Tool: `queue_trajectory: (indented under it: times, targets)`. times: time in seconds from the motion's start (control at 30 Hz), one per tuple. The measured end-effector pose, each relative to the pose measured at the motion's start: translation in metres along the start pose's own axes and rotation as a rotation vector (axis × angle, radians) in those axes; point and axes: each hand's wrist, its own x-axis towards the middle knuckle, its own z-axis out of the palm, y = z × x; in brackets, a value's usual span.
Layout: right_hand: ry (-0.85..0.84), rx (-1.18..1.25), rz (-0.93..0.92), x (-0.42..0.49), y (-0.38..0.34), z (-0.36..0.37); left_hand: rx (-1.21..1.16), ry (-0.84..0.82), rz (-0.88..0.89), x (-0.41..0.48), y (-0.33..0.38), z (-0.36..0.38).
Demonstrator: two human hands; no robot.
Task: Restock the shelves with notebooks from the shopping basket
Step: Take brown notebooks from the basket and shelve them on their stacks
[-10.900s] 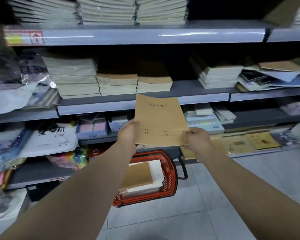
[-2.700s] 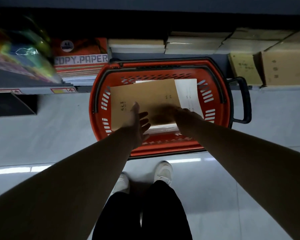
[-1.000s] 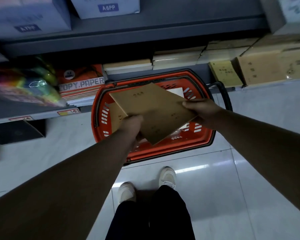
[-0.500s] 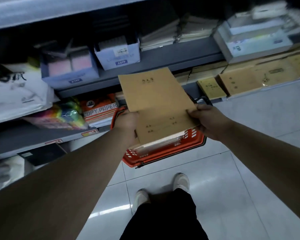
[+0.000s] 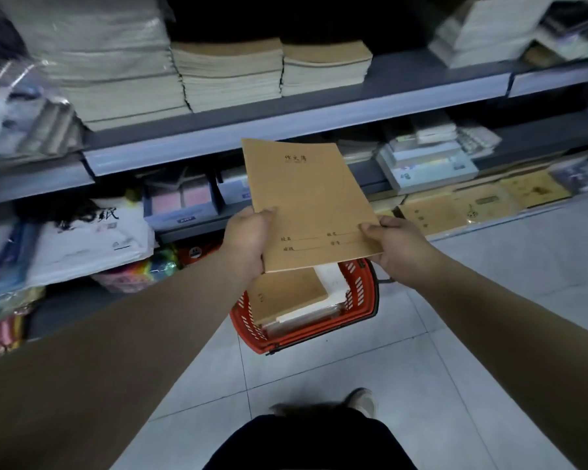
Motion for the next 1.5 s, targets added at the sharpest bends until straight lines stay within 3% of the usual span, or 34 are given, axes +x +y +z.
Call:
queue_trajectory:
  times: [0.17,0.57,1.13,1.5]
  targets:
    - [-0.090,0.030,-0.071,-0.035,-0.034,-0.002,-0.045,-0.036,0.062,-0.029,0.023,0.005]
    - [-0.120,-0.037,-0.188,-0.064,-0.123,-0.021,-0.057,-0.009,0.227,-0.072,0.093,0.058]
    - [-0.142,-0.068,-0.207,-0.049,-0.158,-0.072,-0.144,0.018,0.178,-0.083,0.084,0.123]
    - [-0.101,-0.046,-0.172,-0.001,-0.168,-0.064,-0.195,-0.091,0.133,-0.042,0.098,0.133]
